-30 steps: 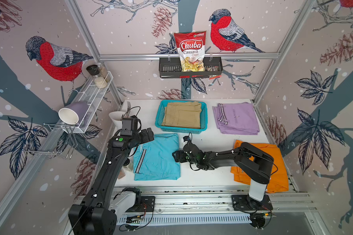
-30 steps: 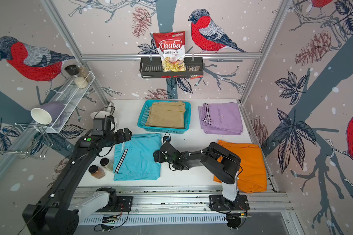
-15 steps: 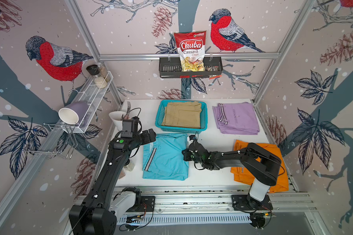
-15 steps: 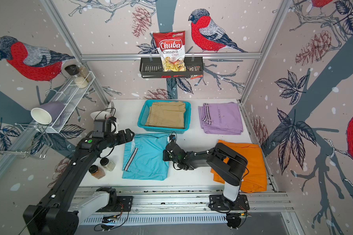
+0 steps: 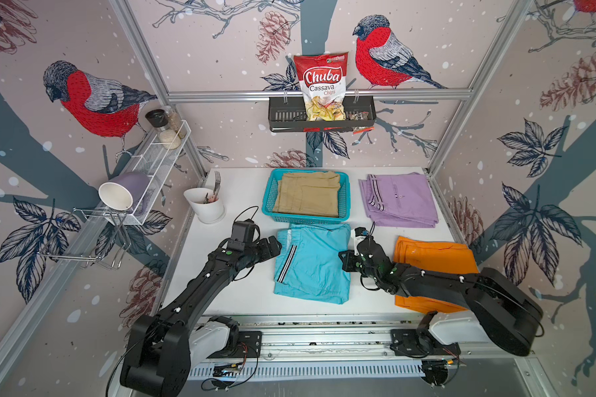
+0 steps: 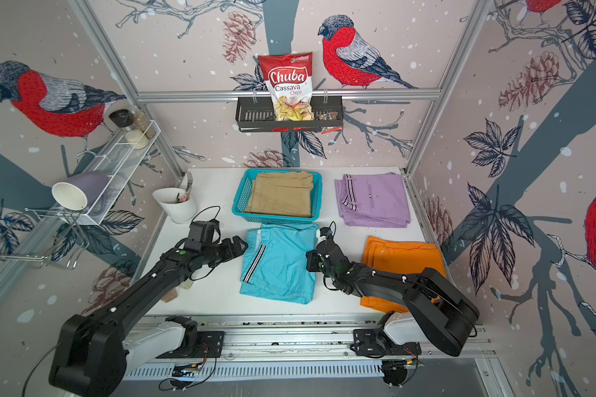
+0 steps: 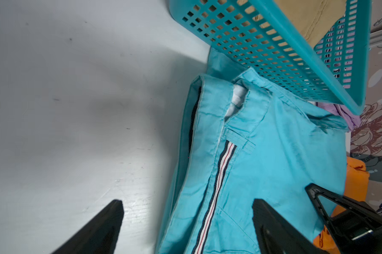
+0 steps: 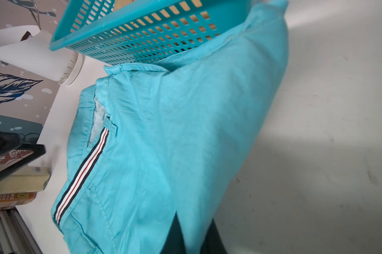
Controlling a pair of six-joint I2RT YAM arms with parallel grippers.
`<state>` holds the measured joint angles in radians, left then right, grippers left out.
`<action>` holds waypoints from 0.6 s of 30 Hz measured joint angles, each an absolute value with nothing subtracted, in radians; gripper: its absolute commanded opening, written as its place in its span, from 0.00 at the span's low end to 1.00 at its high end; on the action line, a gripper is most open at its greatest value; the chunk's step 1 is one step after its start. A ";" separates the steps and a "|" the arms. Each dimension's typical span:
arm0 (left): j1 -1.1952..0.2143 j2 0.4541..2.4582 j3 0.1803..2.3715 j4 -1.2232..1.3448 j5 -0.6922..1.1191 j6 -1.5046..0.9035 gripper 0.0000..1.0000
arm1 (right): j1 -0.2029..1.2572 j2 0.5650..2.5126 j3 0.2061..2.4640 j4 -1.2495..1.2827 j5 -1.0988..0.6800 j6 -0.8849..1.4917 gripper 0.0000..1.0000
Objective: Put the folded long pants in the basket
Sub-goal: Move the long pant to the center of the board, then pick up the long pant at the center of the board.
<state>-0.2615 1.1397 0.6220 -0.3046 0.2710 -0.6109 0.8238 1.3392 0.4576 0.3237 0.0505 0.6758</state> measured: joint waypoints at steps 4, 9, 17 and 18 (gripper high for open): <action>-0.281 1.164 0.570 -0.196 0.319 -0.625 0.95 | 0.823 1.316 0.448 0.305 0.051 0.657 0.01; -0.315 1.247 0.503 -0.109 0.357 -0.628 0.95 | 0.820 1.354 0.460 0.294 0.051 0.654 0.00; -0.390 1.429 0.509 0.119 0.408 -0.612 0.95 | 0.821 1.427 0.491 0.296 0.041 0.654 0.00; -0.395 1.456 0.517 0.149 0.422 -0.612 0.95 | 0.821 1.433 0.494 0.296 0.041 0.654 0.00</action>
<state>-0.3954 1.4559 0.5171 0.1490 0.4225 -0.6117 0.8211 1.4330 0.4938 0.2958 0.0406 0.6540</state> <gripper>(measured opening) 0.952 0.111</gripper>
